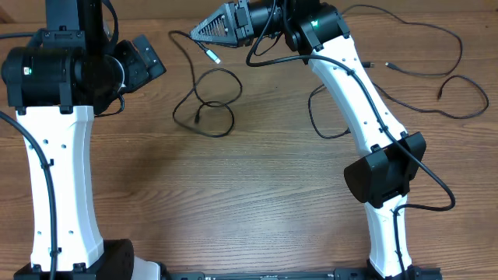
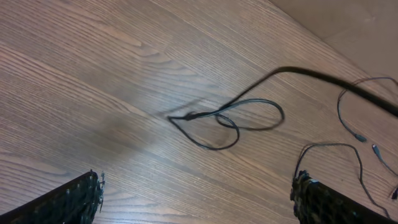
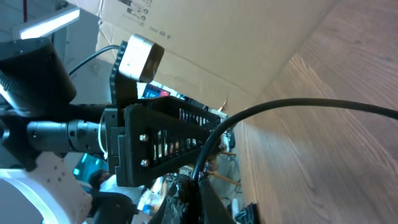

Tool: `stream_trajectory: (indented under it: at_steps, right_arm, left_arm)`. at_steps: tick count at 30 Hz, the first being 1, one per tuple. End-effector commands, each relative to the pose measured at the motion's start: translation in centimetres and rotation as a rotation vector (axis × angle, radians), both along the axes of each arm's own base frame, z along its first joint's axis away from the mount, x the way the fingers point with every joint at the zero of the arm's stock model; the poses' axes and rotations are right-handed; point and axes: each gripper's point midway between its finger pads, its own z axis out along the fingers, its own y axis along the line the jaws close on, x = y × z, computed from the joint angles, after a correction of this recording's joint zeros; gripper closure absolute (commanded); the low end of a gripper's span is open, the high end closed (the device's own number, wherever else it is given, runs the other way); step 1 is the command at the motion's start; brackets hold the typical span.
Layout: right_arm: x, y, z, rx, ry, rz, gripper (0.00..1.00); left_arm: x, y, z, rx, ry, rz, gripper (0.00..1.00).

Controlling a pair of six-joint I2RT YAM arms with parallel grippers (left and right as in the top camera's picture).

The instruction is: Untangle cables

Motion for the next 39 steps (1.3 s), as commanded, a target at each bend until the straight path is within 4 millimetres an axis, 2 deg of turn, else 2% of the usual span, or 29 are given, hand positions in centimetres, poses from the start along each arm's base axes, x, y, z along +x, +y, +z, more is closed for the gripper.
stream_trajectory:
  at_steps: [1,4,6,9,11,13,16,19,22,25,28,31,35,39]
  right_arm:
    - [0.0,-0.6,2.3,-0.001,-0.02,-0.062,0.96]
    - [1.1,-0.6,1.7,-0.025,-0.04,-0.127,0.96]
    - [2.3,-0.7,0.4,-0.075,-0.054,-0.2,0.96]
    - [4.6,-1.8,-3.1,-0.237,-0.045,-0.367,0.96]
    - [5.9,-3.3,-5.9,-0.38,-0.033,-0.487,0.96]
    - [6.3,-4.9,-7.7,-0.494,-0.029,-0.562,0.96]
    - [6.1,-5.9,-8.0,-0.553,-0.057,-0.586,0.96]
    - [5.8,-6.3,-7.3,-0.559,-0.095,-0.588,0.96]
    - [5.8,-6.6,-7.6,-0.582,-0.092,-0.6,0.96]
    - [5.9,-7.5,-9.3,-0.676,-0.082,-0.649,0.75]
    - [6.2,-9.0,-12.0,-0.821,-0.084,-0.724,0.6]
    - [5.5,-9.0,-15.0,-0.916,-0.064,-0.713,0.47]
    - [3.4,-7.6,-19.6,-0.998,-0.013,-0.629,0.38]
    - [1.1,-6.6,-24.4,-1.086,0.034,-0.541,0.35]
  left_arm:
    - [0.1,0.1,-0.4,0.005,0.01,0.004,0.0]
    - [0.1,0.1,-0.4,0.006,0.01,0.003,0.01]
    - [0.1,0.1,-0.4,0.006,0.01,0.003,0.0]
    - [0.1,0.1,-0.4,0.017,0.009,-0.013,0.0]
    - [0.1,0.3,-0.4,0.03,0.011,-0.008,0.0]
    - [0.0,0.5,-0.5,0.043,0.015,-0.005,0.0]
    - [0.0,0.6,-0.5,0.045,0.016,-0.004,0.0]
    - [0.2,0.6,-0.4,0.044,0.007,-0.003,0.0]
    - [0.5,0.6,-0.2,0.044,-0.005,-0.003,0.0]
    - [0.5,0.6,-0.2,0.044,-0.008,-0.003,0.0]
    - [0.5,0.6,-0.2,0.044,-0.007,-0.003,0.01]
    - [0.5,0.6,-0.2,0.044,-0.007,-0.003,0.01]
    - [0.5,0.6,-0.2,0.044,-0.007,-0.003,0.0]
    - [0.5,0.6,-0.2,0.044,-0.007,-0.003,0.01]
